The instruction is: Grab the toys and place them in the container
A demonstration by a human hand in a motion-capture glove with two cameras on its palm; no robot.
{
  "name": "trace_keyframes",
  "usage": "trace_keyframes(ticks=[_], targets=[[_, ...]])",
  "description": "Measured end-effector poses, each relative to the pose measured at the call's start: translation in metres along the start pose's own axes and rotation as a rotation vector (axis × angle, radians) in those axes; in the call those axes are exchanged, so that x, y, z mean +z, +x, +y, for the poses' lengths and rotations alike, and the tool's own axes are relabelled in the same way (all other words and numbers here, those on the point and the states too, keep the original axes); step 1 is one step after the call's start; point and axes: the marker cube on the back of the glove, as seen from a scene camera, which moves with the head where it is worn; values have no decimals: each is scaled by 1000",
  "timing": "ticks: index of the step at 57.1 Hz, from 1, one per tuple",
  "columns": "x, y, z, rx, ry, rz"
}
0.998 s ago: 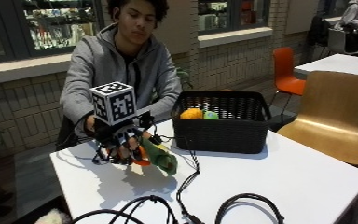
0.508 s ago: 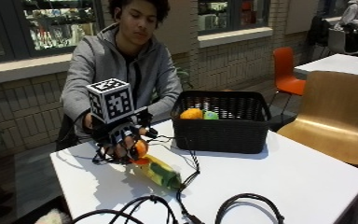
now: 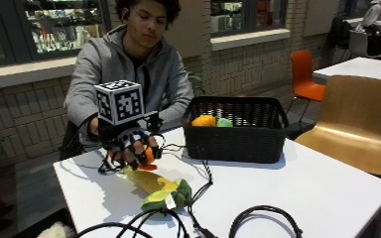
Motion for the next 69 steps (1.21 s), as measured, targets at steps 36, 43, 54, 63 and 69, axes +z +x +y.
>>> trace_keyframes(ticks=[36, 43, 54, 63, 69], targets=[[-87, -179, -14, -388, 162, -37], [-98, -249, -15, -518, 127, -85], [-92, -304, -30, -614, 132, -29], [-82, -319, -23, -614, -52, -73], [-86, -301, -23, -601, -43, -101]])
